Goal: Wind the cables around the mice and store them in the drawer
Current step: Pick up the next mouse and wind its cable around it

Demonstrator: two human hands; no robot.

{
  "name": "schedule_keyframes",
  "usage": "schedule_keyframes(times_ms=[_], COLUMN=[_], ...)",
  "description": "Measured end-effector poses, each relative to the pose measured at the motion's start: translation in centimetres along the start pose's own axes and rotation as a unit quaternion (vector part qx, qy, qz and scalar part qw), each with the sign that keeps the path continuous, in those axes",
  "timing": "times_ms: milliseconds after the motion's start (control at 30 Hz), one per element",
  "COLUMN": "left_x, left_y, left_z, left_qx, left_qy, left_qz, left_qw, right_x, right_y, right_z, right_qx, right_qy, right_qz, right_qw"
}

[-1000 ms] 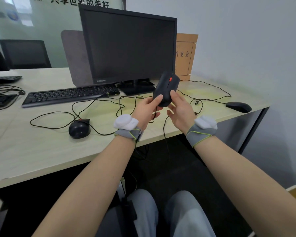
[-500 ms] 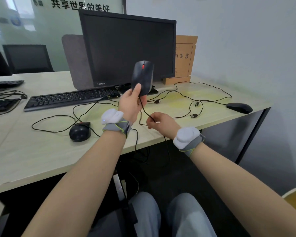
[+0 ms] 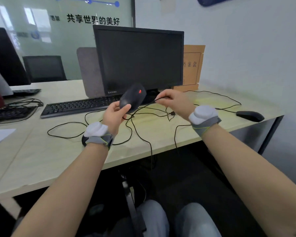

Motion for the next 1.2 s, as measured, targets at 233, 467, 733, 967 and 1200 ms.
schedule_keyframes(times_ms=[233,467,733,967,1200], left_x=[2.3,2.2,0.5,-0.7,-1.9], left_y=[-1.4,-5.2,-8.6,-4.7,-4.8], left_z=[-1.8,-4.1,-5.0,-1.7,-1.5], left_qx=[0.117,0.24,0.242,-0.023,0.034], left_qy=[0.011,0.042,0.034,-0.057,-0.124], left_qz=[0.164,0.042,-0.147,0.055,0.349], left_qw=[0.979,0.969,0.959,0.997,0.928], right_x=[0.2,-3.2,-5.9,-3.8,0.2], right_y=[0.5,2.5,-2.1,-8.4,-2.1], right_z=[0.6,0.1,-2.6,-5.7,-2.7], right_qx=[0.035,-0.064,-0.022,0.216,0.052], right_qy=[0.015,-0.013,-0.097,-0.071,0.02], right_qz=[-0.047,0.045,0.112,-0.057,-0.097], right_qw=[0.998,0.997,0.989,0.972,0.994])
Point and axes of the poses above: each hand's wrist, its own z-axis towards the middle knuckle, its own y-axis out of the back of the hand, x = y × z, the point moved 10 cm from there along z, towards the middle knuckle, and after that the axes turned 3 degrees about y, right-handed, at the moved point
